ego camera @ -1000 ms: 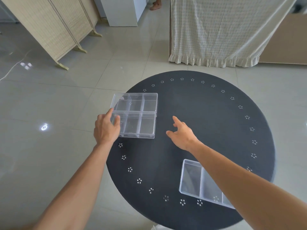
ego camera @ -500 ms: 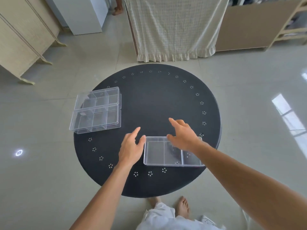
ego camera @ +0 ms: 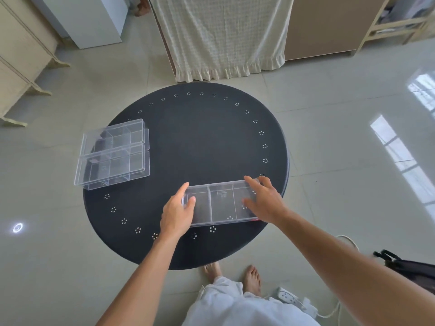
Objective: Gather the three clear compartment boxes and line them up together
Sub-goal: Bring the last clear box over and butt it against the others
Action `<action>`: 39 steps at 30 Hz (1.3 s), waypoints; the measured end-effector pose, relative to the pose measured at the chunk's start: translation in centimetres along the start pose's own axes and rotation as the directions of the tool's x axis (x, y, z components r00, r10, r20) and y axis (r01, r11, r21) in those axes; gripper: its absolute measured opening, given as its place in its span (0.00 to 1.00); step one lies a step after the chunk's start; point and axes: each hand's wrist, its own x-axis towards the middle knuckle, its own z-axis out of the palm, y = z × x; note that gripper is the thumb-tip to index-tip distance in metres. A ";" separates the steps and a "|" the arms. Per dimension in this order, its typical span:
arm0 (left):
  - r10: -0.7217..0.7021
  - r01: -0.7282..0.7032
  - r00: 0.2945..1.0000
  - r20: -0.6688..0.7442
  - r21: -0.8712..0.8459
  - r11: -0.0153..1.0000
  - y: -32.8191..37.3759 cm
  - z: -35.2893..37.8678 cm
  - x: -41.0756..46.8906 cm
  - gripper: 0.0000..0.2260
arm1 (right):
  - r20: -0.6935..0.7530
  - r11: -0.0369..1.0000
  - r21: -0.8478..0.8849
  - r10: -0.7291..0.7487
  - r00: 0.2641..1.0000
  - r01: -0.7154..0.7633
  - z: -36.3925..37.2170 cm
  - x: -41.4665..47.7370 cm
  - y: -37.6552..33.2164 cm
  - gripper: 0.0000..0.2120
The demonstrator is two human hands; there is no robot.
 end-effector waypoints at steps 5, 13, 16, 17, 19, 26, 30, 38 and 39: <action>-0.077 0.077 0.997 -0.025 0.001 0.997 -1.6 -1.7 -0.1 0.21 | 0.036 0.999 -0.010 -0.036 0.999 0.036 1.0 0.8 -2.0 0.30; -0.171 0.166 0.981 -0.096 -0.049 0.985 -5.7 -5.9 0.6 0.20 | 0.114 0.994 -0.008 -0.104 0.988 0.106 4.1 2.9 -7.5 0.29; -0.188 0.179 0.975 -0.118 -0.089 0.980 -7.0 -7.7 1.4 0.20 | 0.130 0.993 0.004 -0.115 0.985 0.115 5.3 3.8 -9.7 0.29; -0.194 0.183 0.973 -0.126 -0.097 0.978 -7.4 -8.2 1.7 0.20 | 0.134 0.993 0.008 -0.115 0.984 0.115 5.8 4.1 -10.5 0.29; -0.211 0.198 0.967 -0.140 -0.105 0.975 -8.2 -9.4 2.3 0.20 | 0.135 0.993 0.002 -0.114 0.984 0.114 6.7 4.7 -11.9 0.29; -0.288 0.265 0.937 -0.200 -0.136 0.955 -11.5 -13.1 4.2 0.24 | 0.116 0.997 0.040 -0.077 0.990 0.073 9.8 6.0 -17.0 0.38; -0.354 0.318 0.906 -0.232 -0.180 0.931 -13.6 -15.0 5.7 0.25 | 0.104 0.994 0.105 -0.043 0.994 0.032 11.5 6.8 -19.3 0.40; -0.420 0.348 0.872 -0.252 -0.284 0.893 -15.1 -17.6 8.5 0.24 | 0.124 0.950 0.299 0.055 0.991 -0.090 13.8 8.6 -21.3 0.37; -0.430 0.353 0.867 -0.252 -0.297 0.887 -15.2 -17.8 8.7 0.24 | 0.121 0.939 0.327 0.069 0.990 -0.105 14.1 8.8 -21.4 0.35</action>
